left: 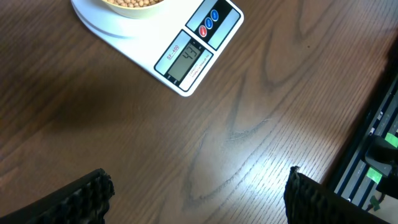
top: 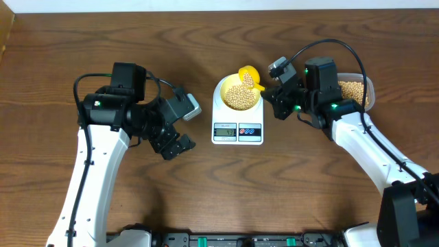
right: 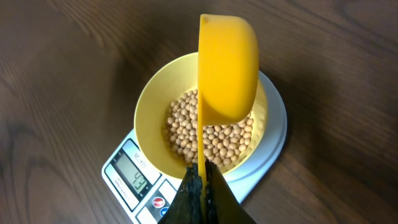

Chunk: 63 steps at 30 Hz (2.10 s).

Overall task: Scoop item into bowl and weigh 50g on scale
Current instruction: 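Hold the tilted scoop over the yellow bowl, trickling soybeans in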

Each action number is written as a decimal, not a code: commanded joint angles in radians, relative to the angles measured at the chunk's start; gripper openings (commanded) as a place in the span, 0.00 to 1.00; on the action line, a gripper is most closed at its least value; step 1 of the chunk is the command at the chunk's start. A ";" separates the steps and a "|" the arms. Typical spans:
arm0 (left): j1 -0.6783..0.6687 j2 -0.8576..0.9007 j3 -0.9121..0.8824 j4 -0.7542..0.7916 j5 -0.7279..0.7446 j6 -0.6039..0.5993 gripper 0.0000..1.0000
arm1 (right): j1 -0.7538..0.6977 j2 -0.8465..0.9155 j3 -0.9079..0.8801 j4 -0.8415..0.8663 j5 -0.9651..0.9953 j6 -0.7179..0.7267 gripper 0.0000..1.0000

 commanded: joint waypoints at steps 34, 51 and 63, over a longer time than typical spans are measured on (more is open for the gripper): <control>-0.002 -0.001 -0.005 -0.003 -0.006 0.009 0.90 | 0.006 0.002 0.008 0.005 -0.017 0.030 0.01; -0.002 -0.001 -0.005 -0.003 -0.006 0.009 0.91 | 0.006 0.002 0.008 0.004 -0.017 0.022 0.01; -0.002 -0.001 -0.005 -0.003 -0.006 0.009 0.91 | 0.006 0.002 0.008 0.006 -0.013 0.003 0.01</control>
